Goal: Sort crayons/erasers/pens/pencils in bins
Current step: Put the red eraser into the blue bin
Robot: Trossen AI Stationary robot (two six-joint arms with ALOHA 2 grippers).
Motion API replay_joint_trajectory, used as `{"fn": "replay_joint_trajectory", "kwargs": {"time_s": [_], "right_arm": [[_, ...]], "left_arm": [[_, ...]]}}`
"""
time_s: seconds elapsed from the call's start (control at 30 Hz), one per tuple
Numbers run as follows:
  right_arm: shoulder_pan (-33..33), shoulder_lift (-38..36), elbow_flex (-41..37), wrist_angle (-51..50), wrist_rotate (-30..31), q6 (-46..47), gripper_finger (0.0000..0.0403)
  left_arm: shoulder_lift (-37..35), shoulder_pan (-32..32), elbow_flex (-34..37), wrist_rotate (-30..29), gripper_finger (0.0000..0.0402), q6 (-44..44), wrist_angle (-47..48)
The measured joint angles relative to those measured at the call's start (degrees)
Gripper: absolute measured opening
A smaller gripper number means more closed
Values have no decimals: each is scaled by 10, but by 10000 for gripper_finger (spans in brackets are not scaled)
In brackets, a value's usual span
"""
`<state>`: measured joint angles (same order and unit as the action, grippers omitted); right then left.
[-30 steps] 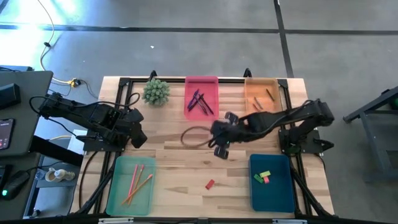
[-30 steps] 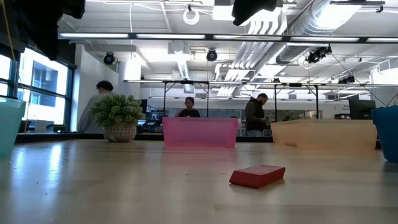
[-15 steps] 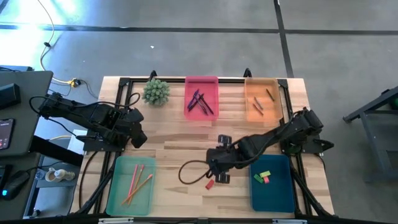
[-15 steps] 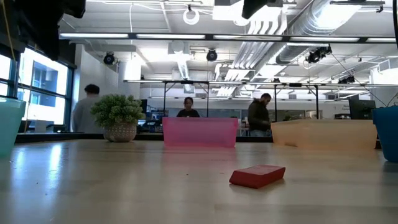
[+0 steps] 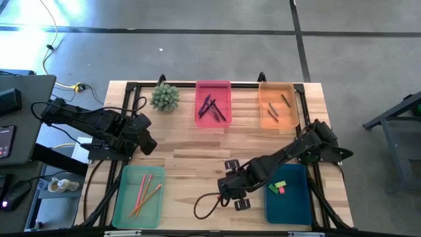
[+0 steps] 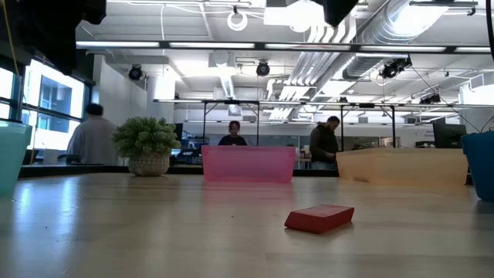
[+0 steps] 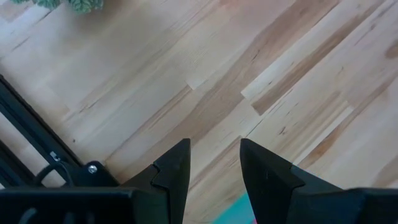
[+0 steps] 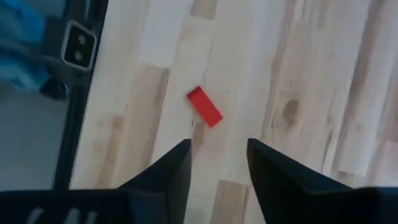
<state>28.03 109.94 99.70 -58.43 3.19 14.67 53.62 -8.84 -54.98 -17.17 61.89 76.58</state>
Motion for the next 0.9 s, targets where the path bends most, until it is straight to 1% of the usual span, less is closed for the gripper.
{"fn": "replay_joint_trajectory", "kwargs": {"time_s": [0.17, 0.27, 0.47, 0.6, 0.7, 0.8, 0.9], "right_arm": [[6, 27, 0, 1, 8, -39, 194], [5, 45, 0, 0, 9, -72, 208], [6, 80, 0, 17, 12, -148, 209], [6, 103, 0, 54, 23, -155, 209], [6, 119, 0, 70, 22, -190, 209], [8, 134, 0, 77, 15, -224, 209], [8, 149, -1, 78, -7, -226, 209]], "left_arm": [[0, 0, 0, 0, 127, 19, 0], [0, 0, 0, 0, 127, 26, 0], [0, 0, 0, 0, 127, 25, 0], [0, 0, 0, 0, 127, 25, 0], [0, 0, 0, 0, 127, 25, 0], [0, 0, 0, -1, 127, 25, 0], [0, 0, 0, -2, 127, 25, 1]]}}
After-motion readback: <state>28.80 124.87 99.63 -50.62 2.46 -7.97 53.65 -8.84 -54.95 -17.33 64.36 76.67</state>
